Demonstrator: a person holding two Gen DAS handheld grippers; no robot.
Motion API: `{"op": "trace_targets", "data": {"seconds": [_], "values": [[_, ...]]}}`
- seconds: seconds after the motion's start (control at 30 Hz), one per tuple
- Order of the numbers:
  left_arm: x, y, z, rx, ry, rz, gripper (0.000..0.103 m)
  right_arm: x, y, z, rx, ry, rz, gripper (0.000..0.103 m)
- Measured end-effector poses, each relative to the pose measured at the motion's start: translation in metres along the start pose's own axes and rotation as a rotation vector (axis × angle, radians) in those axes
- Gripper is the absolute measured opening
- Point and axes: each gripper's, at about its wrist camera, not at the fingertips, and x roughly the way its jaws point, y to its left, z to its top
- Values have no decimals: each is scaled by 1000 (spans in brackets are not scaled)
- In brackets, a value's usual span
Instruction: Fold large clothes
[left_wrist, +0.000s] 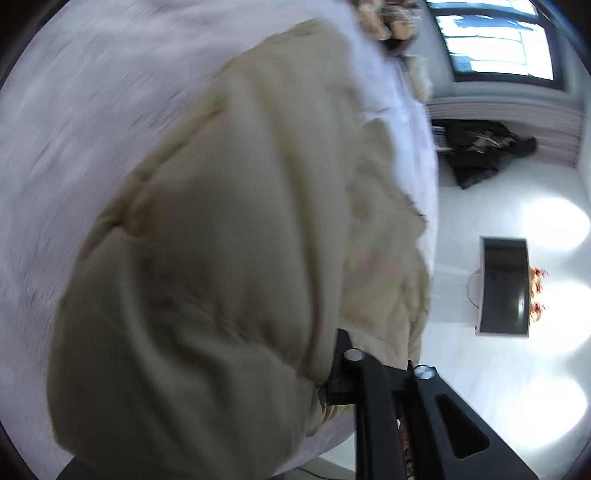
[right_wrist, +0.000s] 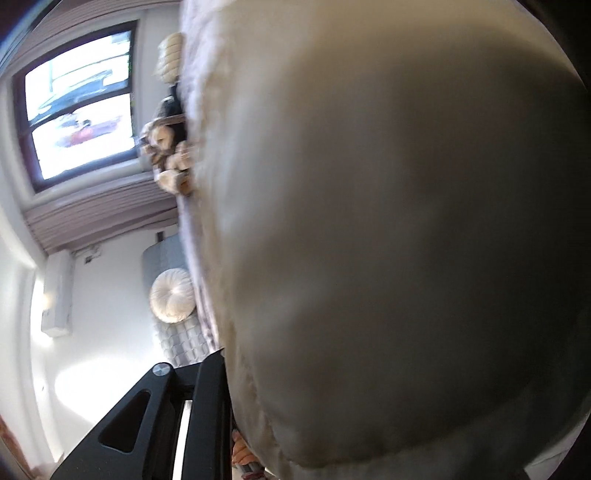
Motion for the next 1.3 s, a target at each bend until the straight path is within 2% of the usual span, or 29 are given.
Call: {"op": "trace_targets", "data": {"seconds": [0.03,0.1,0.17,0.23,0.37,0.53,0.67,0.7,0.77,0.8,0.9,0.97,1.0,1.03,1.07,1.13,1.2,1.3], "values": [[0,3,-1,-11,2,26,40,2,-8,-2,16,-5,-12,32],[-5,5,-3,-12,0,95,52,4,-14,-6,29,-17,-33,39],[-9,0,-2,13,7,140,53,4,-11,-10,25,-25,-66,42],[-14,-8,-3,44,8,207,63,5,-5,-14,22,-29,-95,46],[-27,-25,-12,119,-1,335,63,5,10,-22,21,-43,-178,56],[-34,-52,-20,224,-11,430,63,15,35,-35,-19,-48,-286,62],[-39,-65,-26,280,4,493,63,20,61,-73,-132,-33,-402,63],[-41,-66,-27,292,12,508,65,17,71,-68,-153,-24,-419,63],[-43,-62,-27,318,21,527,77,23,83,-83,-210,0,-453,64],[-45,-57,-29,330,11,537,84,15,93,-67,-231,7,-455,64],[-55,-53,-28,350,2,560,84,31,112,-67,-302,43,-458,71],[-57,-51,-25,347,3,569,85,23,132,-67,-358,70,-471,76],[-58,-51,-24,349,1,579,87,38,146,-71,-382,79,-485,76],[-56,-51,-23,352,-2,590,101,47,155,-75,-409,89,-499,76],[-59,-53,-23,364,-13,602,103,55,162,-80,-429,98,-509,76],[-63,-56,-21,394,-14,596,103,68,171,-85,-472,115,-532,77],[-62,-62,-19,417,-22,605,103,77,179,-90,-501,125,-542,83],[-66,-70,-13,448,-50,625,103,77,179,-97,-530,123,-551,84]]}}
